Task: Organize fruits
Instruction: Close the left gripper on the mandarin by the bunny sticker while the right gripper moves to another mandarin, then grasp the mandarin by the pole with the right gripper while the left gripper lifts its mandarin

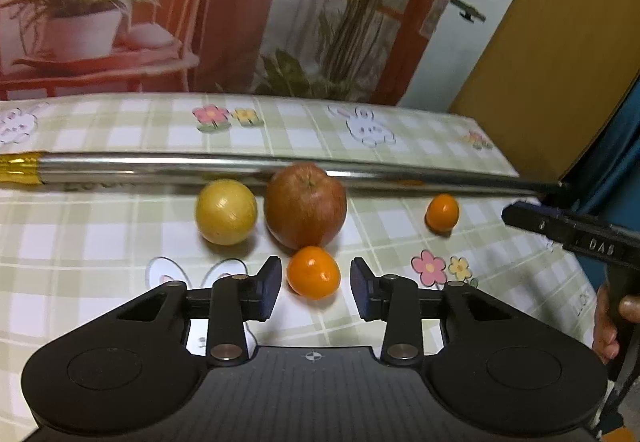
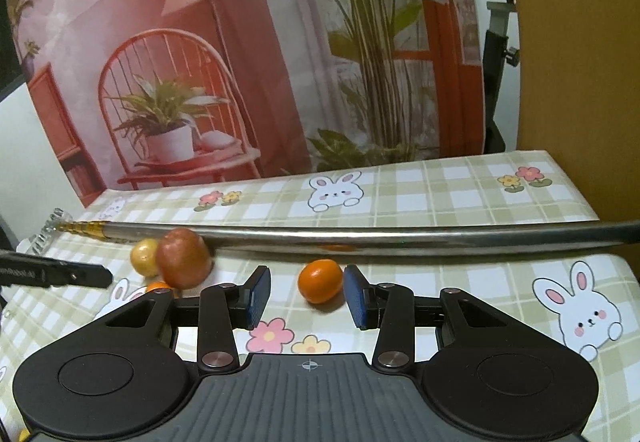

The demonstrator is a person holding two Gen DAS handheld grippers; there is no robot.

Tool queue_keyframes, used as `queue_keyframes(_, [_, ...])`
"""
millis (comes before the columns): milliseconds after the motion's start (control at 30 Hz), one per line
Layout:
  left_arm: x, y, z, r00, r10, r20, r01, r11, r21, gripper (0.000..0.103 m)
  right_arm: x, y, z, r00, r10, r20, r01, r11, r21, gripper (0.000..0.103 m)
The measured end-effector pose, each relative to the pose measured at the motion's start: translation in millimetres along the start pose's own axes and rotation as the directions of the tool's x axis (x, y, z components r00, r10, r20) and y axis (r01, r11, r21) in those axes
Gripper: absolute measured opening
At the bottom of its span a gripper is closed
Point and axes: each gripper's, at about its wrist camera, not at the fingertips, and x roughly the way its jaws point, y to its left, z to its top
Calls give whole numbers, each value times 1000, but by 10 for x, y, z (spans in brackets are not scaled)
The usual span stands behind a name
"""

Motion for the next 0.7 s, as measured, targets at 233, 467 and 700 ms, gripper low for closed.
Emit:
queue_keyframes(233, [202, -4, -24, 1000, 5, -12, -5, 1000, -15, 40, 186, -39, -8, 1000, 5, -20, -5, 1000, 14, 38])
queue_keyframes(467, [327, 27, -29, 999, 20, -26, -20, 1000, -16, 41, 306, -14, -74, 999, 1, -41, -1, 1000, 0, 38])
queue_keyframes(700, [268, -56, -54, 999, 31, -7, -31, 999, 33, 40, 401, -27, -48, 999, -11, -36, 11, 1000, -5, 39])
